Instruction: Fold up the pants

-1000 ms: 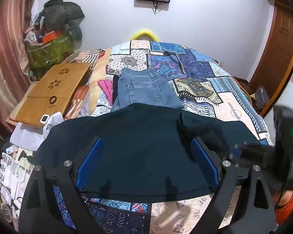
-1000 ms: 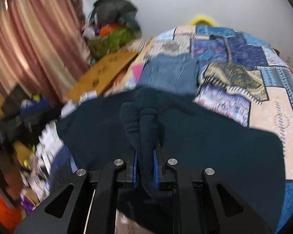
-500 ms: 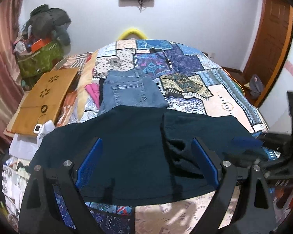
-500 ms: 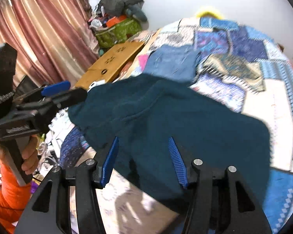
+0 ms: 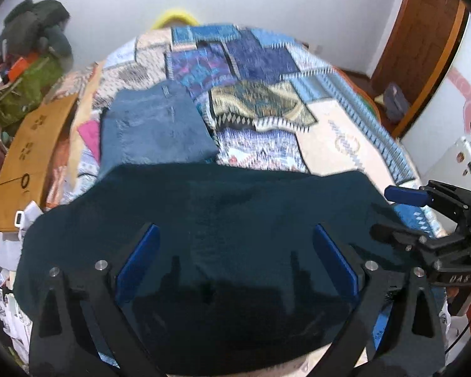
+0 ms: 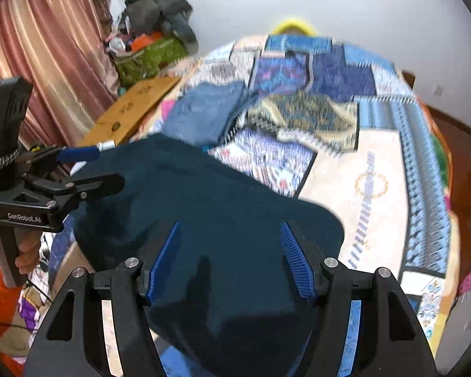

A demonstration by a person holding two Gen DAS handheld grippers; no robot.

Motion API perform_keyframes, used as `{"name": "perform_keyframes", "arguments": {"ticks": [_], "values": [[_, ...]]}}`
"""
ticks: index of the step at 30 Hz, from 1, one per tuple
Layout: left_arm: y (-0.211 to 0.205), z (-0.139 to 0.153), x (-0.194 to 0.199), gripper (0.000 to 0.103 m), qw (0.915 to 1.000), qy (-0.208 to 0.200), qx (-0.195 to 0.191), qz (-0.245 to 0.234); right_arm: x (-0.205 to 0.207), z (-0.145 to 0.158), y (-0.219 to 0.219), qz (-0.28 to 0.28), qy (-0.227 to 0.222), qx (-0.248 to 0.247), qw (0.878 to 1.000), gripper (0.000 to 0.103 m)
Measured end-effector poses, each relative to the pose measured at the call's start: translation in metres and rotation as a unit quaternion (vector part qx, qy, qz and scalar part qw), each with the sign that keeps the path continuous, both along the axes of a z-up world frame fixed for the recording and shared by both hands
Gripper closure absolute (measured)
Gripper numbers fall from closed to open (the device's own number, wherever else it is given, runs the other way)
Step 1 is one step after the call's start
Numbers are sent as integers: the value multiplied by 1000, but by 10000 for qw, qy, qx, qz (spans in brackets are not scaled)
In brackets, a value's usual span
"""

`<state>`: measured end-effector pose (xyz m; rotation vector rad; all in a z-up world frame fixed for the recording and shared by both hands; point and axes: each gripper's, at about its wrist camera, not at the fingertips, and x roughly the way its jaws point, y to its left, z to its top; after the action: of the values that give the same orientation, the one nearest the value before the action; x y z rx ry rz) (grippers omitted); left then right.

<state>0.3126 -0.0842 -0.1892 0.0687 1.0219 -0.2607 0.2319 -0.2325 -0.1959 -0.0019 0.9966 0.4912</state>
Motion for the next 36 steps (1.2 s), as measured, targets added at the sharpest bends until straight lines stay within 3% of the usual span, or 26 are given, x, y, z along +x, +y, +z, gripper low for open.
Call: {"name": "perform_keyframes", "arguments": {"ticks": [7, 12, 25, 31, 36], "values": [[-6, -51, 12, 4, 9970, 568, 517, -4, -5, -34, 3, 232, 155, -359, 9990, 41], [6, -58, 2, 0, 9979, 494, 417, 8, -17, -38, -7, 128, 189, -217, 9995, 41], [29, -42, -45, 0, 9987, -93, 312, 386, -64, -30, -32, -496, 29, 23, 9988, 40], [51, -27, -62, 0, 9974, -285, 26, 668, -68, -20, -24, -501, -102, -396, 9979, 37], [83, 5, -76, 0, 9901, -835, -6, 1129, -65, 1, -12, -437, -416, -462, 9971, 37]]}}
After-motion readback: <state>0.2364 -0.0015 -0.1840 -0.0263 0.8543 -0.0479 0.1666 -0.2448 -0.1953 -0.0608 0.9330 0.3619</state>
